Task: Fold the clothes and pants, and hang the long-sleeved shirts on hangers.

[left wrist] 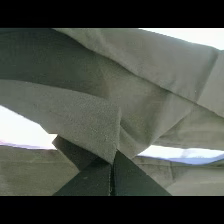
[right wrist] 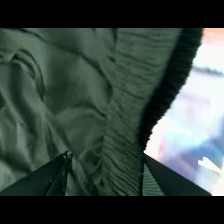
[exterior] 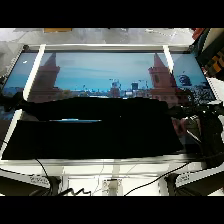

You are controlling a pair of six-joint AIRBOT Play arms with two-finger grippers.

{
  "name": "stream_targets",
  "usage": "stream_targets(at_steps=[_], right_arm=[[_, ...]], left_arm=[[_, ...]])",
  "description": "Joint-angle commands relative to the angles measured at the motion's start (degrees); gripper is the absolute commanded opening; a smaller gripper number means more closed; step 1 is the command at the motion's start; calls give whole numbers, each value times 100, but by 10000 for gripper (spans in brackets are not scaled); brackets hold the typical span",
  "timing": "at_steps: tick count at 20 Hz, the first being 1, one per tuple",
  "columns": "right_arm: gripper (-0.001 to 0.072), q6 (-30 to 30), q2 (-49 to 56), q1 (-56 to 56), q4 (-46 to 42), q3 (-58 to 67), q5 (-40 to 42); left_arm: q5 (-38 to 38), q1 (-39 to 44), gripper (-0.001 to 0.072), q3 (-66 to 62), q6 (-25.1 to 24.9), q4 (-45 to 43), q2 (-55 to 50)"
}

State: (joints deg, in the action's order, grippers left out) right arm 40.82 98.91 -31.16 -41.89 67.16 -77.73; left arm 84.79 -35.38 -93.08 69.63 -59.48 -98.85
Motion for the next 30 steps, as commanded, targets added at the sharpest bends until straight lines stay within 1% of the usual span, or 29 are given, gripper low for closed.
stream_targets(at_steps=[1, 2, 3, 7, 9, 11, 13, 15, 16, 17, 18, 20, 21, 24, 27, 30], right_arm=[[503, 719, 33, 59, -520, 57, 608], [503, 946, 37, 85, -793, 57, 717], [502, 1045, 39, 98, -960, 57, 713], [501, 1126, 52, 155, -1023, 50, 461], [497, 1268, 149, 221, -1137, 50, 361], [459, 1200, 291, 328, -894, 52, -42], [454, 739, 339, 498, -651, 52, -212], [344, -7, 334, 649, -376, 66, 57], [314, -332, 334, 699, -160, 66, 186], [182, -640, 330, 726, 50, 66, 284], [33, -820, 321, 726, 188, 79, 380], [27, -820, 321, 721, 197, 238, 450], [27, -737, 321, 721, 164, 365, 393], [26, -382, 315, 682, -166, 922, -33], [26, 125, 210, 356, -798, 1416, -264], [26, 415, 96, -144, -826, 1462, -328]], left_arm=[[-17, 4, 9, -4, 0, -2, -2], [-17, 4, 9, -4, 0, -2, -2], [-17, 4, 9, -4, 0, -2, -2], [-20, 4, 9, -4, 0, -2, -2], [-17, 4, 9, -4, 0, -2, -2], [-20, 4, 9, -4, 0, -2, -2], [-20, 4, 9, -4, 0, -2, -2], [-20, 4, 9, -4, 0, -2, -2], [-20, 4, 10, -4, 0, -2, -2], [-20, 4, 9, -4, -2, -2, -2], [-20, 4, 9, -4, -2, -2, -2], [-15, 4, 9, -7, 0, 28, 0], [-11, 2, 9, -20, 0, 195, 0], [280, -2, 8, -310, -4, 1058, 0], [660, -142, 8, -1054, -2, 1110, 0], [378, -391, 7, -1541, 81, 1110, 0]])
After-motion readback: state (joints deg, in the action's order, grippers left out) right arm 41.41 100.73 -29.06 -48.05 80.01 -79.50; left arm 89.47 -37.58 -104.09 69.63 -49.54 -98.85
